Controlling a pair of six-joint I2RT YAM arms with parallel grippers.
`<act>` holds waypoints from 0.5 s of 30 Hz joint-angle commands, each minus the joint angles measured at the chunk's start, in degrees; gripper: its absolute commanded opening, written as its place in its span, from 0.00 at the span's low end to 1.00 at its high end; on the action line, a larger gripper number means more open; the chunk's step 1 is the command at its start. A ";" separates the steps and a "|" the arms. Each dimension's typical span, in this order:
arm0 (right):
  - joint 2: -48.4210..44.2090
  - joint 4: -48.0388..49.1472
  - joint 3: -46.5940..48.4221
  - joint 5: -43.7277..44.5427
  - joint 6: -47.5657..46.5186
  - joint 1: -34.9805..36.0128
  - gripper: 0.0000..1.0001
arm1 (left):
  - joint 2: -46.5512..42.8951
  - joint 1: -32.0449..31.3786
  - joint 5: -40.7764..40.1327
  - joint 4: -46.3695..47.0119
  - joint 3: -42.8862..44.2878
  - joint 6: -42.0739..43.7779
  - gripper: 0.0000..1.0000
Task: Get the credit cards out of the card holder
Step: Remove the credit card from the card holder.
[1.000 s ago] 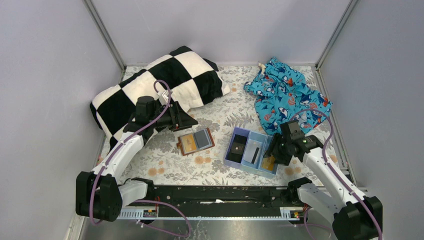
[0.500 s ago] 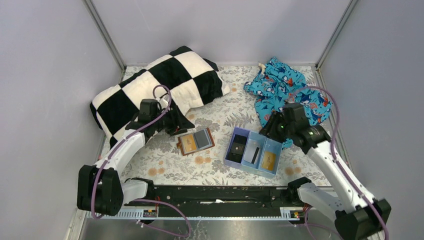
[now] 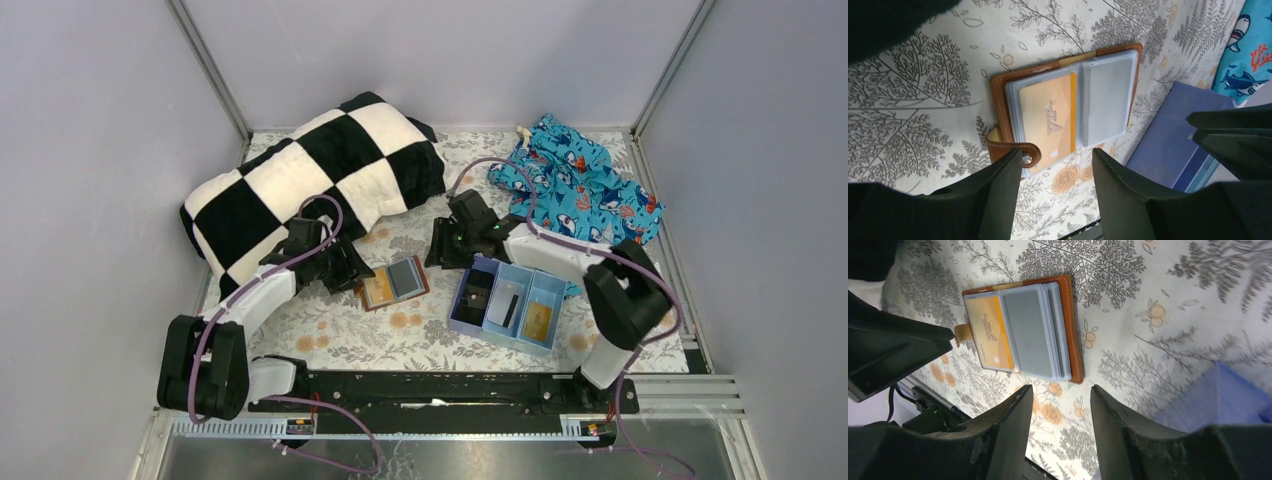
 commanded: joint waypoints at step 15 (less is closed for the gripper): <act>13.08 12.47 3.65 -9.78 1.88 0.91 0.54 | 5.92 0.25 -4.56 5.60 -0.99 -0.51 0.56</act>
